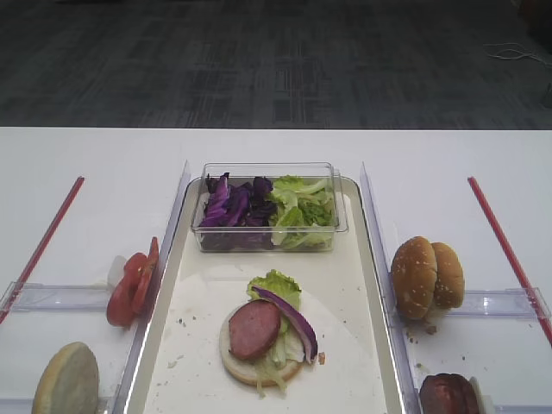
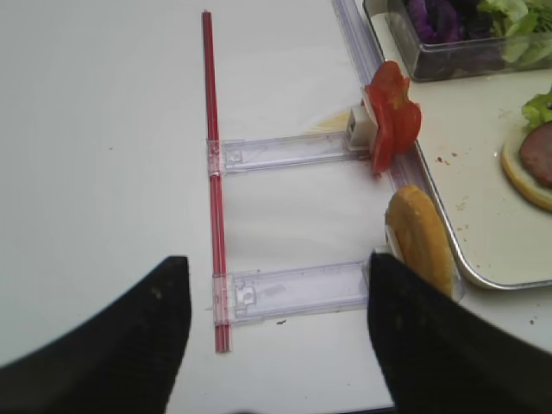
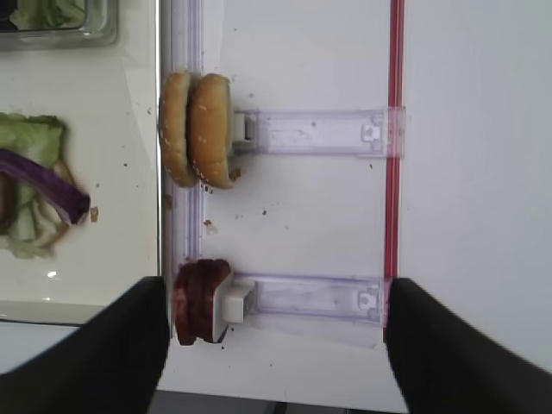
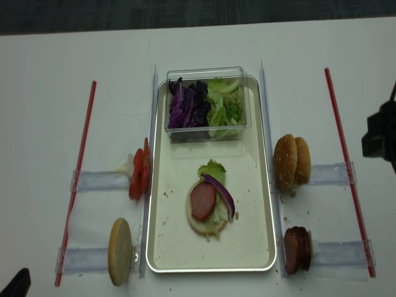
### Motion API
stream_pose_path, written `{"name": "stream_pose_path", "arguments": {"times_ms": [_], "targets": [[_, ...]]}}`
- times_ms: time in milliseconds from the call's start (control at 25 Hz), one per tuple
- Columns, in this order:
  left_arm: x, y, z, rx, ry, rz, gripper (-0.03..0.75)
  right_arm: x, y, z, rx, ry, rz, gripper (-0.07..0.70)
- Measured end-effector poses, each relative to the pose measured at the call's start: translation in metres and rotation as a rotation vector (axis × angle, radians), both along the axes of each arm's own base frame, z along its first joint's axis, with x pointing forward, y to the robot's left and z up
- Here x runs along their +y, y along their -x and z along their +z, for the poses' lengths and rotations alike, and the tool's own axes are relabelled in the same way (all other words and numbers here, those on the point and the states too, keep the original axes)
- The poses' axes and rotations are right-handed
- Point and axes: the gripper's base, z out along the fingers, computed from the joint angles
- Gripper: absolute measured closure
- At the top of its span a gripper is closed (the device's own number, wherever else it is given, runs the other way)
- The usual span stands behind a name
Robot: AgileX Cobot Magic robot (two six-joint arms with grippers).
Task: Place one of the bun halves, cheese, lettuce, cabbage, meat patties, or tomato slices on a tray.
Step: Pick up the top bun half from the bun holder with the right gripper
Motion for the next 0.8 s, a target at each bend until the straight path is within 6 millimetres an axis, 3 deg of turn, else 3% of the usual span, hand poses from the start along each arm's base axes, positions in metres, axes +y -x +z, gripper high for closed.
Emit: {"name": "stream_pose_path", "arguments": {"times_ms": [240,440,800], "targets": [[0.0,0.0,0.0,0.0,0.0,0.0,0.293,0.005,-0.046,0.013,0.019,-0.022,0.002,0.092],[0.0,0.0,0.0,0.0,0.0,0.0,0.293,0.008,-0.078,0.013,0.047,-0.034,-0.017,0.092],[0.0,0.0,0.0,0.0,0.0,0.0,0.293,0.012,-0.102,-0.008,0.138,-0.055,-0.05,0.092]]}}
